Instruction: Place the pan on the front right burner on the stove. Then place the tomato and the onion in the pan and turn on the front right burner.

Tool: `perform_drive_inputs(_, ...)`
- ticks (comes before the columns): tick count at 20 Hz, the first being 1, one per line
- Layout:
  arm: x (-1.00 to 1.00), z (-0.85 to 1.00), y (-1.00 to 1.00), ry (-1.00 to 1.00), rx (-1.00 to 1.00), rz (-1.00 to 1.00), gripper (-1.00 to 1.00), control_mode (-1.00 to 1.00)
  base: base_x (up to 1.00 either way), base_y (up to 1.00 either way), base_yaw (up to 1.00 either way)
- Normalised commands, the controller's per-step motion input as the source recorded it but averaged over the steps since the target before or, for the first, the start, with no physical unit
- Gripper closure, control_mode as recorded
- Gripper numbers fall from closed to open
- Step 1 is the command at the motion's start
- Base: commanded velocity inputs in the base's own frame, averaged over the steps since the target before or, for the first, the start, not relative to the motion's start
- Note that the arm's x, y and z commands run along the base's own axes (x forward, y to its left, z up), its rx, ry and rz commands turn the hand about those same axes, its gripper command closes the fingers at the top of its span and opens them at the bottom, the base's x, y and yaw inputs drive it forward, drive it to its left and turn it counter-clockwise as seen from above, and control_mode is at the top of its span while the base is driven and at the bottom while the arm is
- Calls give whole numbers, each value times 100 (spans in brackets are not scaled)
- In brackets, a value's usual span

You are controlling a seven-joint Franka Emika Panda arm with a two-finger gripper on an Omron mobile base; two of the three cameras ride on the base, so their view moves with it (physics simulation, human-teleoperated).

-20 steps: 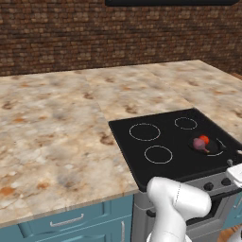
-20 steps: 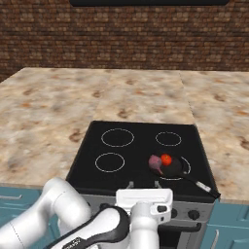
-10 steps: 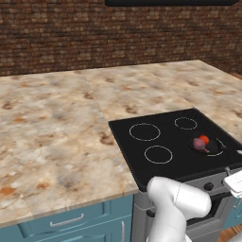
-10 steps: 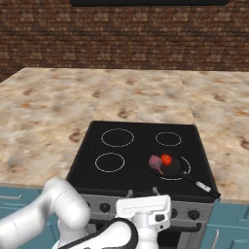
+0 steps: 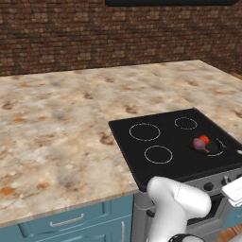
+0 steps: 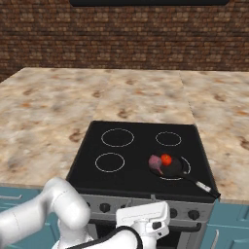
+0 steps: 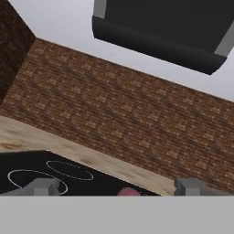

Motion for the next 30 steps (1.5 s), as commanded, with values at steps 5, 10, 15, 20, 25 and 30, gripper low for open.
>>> perform_drive_inputs(5,0,-26,0,0,-9,0,-100,-100,0,0,0)
perform_drive_inputs(10,0,-23,0,0,-8,0,-100,-100,0,0,0)
perform_drive_inputs(15,0,-16,0,0,-5,0,-100,-100,0,0,0)
perform_drive_inputs(20,5,-19,0,1,-3,0,-100,-100,0,0,0)
perform_drive_inputs(25,7,-22,0,6,-3,0,-100,-100,0,0,0)
perform_drive_inputs(30,5,-19,0,6,-3,0,-100,-100,0,0,0)
